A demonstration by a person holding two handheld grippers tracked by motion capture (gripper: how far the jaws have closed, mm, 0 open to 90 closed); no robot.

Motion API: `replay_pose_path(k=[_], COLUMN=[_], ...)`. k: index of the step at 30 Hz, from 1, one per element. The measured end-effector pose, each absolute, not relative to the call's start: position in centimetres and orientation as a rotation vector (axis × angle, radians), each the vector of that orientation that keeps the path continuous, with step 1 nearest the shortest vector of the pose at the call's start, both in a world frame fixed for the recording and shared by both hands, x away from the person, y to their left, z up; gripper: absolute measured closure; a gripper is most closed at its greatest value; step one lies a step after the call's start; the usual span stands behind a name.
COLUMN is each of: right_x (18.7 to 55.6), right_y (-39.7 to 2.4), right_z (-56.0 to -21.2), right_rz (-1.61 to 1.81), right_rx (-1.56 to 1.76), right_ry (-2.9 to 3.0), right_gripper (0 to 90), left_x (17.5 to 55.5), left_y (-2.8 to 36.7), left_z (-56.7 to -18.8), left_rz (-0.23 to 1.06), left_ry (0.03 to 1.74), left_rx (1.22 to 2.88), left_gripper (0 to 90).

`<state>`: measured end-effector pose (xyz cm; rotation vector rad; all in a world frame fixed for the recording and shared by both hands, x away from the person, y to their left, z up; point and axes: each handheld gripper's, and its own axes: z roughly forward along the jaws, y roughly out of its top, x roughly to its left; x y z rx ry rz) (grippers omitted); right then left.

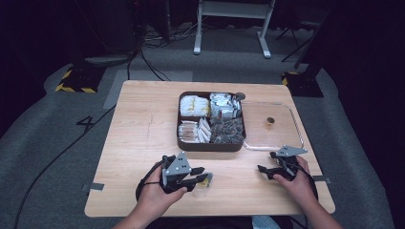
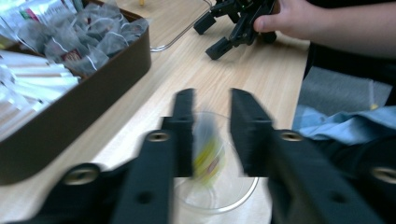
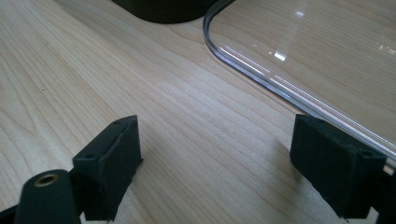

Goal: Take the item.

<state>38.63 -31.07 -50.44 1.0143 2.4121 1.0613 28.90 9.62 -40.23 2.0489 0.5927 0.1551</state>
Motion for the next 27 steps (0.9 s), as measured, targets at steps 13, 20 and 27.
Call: replay_pose_path(k=[13, 20, 27], right_x=[38.6, 38.6, 38.6], right_y=[-31.1, -31.1, -31.1], right_z=[-50.4, -50.4, -50.4], right_rz=[1.061, 1.060, 1.061], right_rx=[1.013, 1.017, 1.018], right_ry=[2.412, 2.409, 2.409], right_gripper=[16.4, 16.4, 16.4], left_x=[29.9, 30.4, 31.2], left_y=[10.4, 12.9, 15.8], left_z=[-40.3, -40.1, -40.5], left_rz=[0.226, 0.289, 0.355], left_ry=[0.608, 0.652, 0.743], left_rx=[2.070, 2.094, 2.090], left_gripper=[45.0, 41.0, 39.7])
